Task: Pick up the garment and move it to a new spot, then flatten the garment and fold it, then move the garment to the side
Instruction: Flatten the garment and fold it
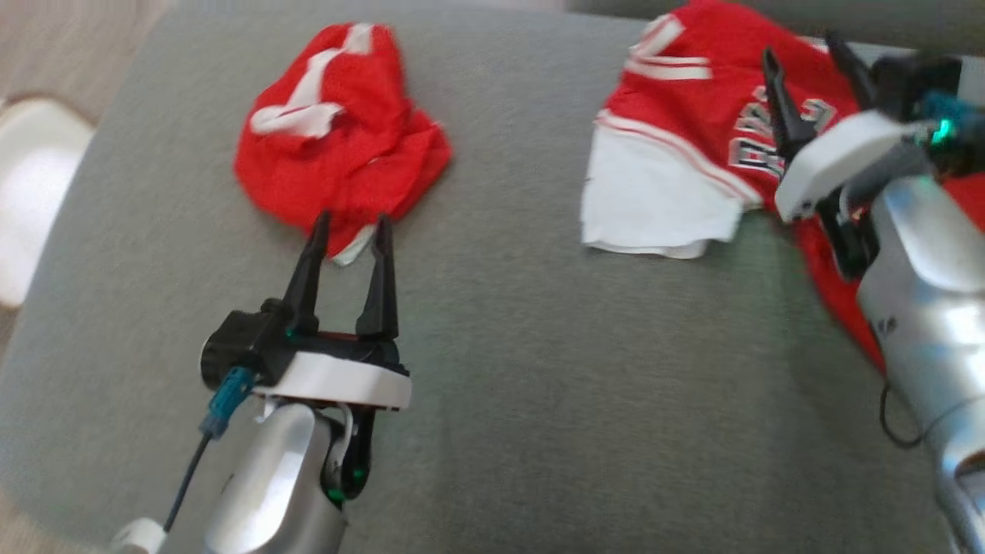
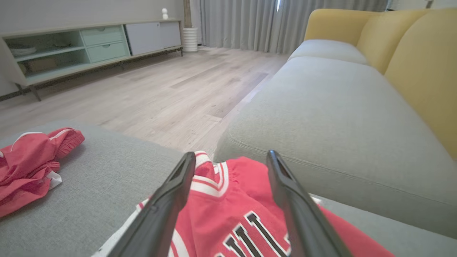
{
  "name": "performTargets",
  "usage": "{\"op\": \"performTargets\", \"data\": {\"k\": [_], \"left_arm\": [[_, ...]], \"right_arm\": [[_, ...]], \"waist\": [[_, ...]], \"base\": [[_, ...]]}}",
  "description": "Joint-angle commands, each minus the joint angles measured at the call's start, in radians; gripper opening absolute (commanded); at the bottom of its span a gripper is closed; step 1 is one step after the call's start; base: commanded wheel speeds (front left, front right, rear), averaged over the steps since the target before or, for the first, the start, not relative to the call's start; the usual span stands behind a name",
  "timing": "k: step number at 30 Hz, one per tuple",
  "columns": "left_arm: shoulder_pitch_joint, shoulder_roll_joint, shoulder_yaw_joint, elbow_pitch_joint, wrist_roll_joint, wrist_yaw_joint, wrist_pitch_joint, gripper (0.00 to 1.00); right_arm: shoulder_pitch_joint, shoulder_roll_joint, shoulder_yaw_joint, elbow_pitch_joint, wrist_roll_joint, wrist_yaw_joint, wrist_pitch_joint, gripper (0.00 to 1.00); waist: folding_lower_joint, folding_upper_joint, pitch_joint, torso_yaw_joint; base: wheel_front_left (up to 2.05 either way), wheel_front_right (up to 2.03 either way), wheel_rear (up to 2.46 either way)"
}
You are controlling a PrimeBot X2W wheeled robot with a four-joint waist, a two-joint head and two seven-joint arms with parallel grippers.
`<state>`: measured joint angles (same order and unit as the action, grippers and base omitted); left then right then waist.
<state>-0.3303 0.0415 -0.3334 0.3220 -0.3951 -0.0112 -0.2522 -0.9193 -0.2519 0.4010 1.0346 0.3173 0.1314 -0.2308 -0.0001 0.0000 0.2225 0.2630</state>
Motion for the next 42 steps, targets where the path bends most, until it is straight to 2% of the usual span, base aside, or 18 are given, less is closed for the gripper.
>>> {"op": "performTargets", "data": {"k": [1,4,8,9,12,15,20,28,32,42], "left_arm": [[-0.002,0.009,0.045,-0.024,0.011,-0.007,-0.010,1.00],[0.014,0.009,0.076,-0.027,0.025,-0.014,-0.010,1.00],[0.030,0.009,0.109,-0.033,0.037,-0.025,-0.010,1.00],[0.047,0.009,0.126,-0.032,0.039,-0.034,-0.010,1.00],[0.065,0.009,0.144,-0.029,0.047,-0.041,-0.010,1.00],[0.085,0.009,0.165,-0.028,0.056,-0.046,-0.010,1.00],[0.110,0.009,0.190,-0.034,0.062,-0.049,-0.010,1.00],[0.086,0.009,0.183,-0.006,0.085,-0.057,-0.010,1.00],[0.041,0.009,0.146,0.089,0.109,-0.052,-0.005,1.00],[-0.120,0.025,0.144,0.330,0.114,0.014,0.117,1.00]], "right_arm": [[0.028,0.003,-0.009,-0.046,0.007,-0.001,-0.017,1.00],[0.120,-0.009,-0.078,-0.131,-0.022,-0.001,-0.029,1.00],[0.293,0.017,-0.247,-0.346,-0.093,-0.001,-0.030,1.00],[0.450,0.087,-0.358,-0.501,-0.158,-0.001,-0.031,1.00],[0.592,0.152,-0.412,-0.630,-0.223,-0.001,-0.031,1.00],[0.703,0.188,-0.445,-0.712,-0.240,-0.001,-0.031,1.00],[0.782,0.201,-0.443,-0.773,-0.228,-0.001,-0.031,1.00],[0.779,0.201,-0.414,-0.804,-0.197,-0.001,-0.031,1.00],[0.777,0.201,-0.407,-0.816,-0.198,-0.001,-0.031,1.00],[0.760,0.202,-0.386,-0.831,-0.175,-0.001,-0.031,1.00]], "waist": [[0.0001,0.0000,-0.068,-0.088],[0.0001,0.0000,-0.092,-0.148],[0.0001,0.0000,-0.108,-0.217],[0.0001,0.0000,-0.119,-0.263],[0.0001,0.0000,-0.129,-0.304],[0.0001,0.0000,-0.139,-0.337],[0.0001,0.0000,-0.140,-0.370],[0.0001,0.0000,-0.118,-0.390],[0.0001,0.0000,-0.097,-0.403],[0.0001,0.0000,-0.037,-0.465]], "base": [[0.00,0.00,0.00],[0.00,0.00,0.00],[0.00,0.00,0.00],[0.00,0.00,0.00],[0.00,0.00,0.00],[0.00,0.00,0.00],[0.00,0.00,0.00],[0.00,0.00,0.00],[0.00,0.00,0.00],[0.00,0.00,0.00]]}}
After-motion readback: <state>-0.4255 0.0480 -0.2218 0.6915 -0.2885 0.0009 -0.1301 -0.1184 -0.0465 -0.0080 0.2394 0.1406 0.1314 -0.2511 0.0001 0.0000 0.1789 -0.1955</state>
